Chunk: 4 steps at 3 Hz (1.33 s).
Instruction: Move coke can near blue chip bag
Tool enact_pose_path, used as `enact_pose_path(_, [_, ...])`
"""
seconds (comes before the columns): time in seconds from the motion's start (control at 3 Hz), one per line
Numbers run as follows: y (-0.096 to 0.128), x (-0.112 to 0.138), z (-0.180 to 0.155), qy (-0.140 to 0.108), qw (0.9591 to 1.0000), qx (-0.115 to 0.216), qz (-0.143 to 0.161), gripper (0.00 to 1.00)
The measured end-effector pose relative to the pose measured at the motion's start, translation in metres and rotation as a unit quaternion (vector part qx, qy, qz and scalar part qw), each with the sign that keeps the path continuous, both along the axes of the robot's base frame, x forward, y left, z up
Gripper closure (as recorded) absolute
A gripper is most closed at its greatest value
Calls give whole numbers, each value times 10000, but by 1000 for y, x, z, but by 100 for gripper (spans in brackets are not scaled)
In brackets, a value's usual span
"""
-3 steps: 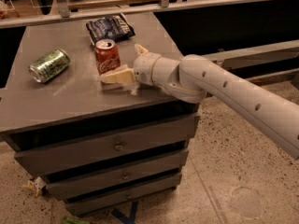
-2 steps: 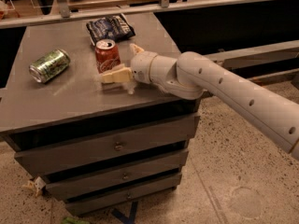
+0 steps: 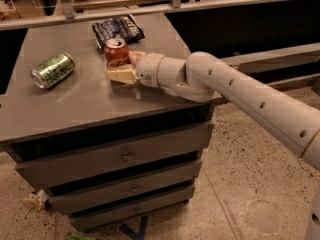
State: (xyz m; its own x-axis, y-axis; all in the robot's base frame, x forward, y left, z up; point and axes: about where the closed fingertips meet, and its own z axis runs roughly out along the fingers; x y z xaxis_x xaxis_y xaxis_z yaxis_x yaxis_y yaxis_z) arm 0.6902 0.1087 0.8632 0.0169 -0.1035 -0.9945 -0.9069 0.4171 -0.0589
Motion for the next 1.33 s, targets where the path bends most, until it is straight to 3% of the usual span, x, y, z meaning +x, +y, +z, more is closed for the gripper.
enact_pose_path(0.33, [1,0,0,-6,10000,-6,56,61])
enact_pose_path(0.67, [-8,4,-2,-38,9996,-119,-252,84])
enact_pose_path(1.0, [-36,14,-4,-1,9952,-358,-909,100])
enact_pose_path(1.33, [-72,27,-9,84,9859,-498,-1594,100])
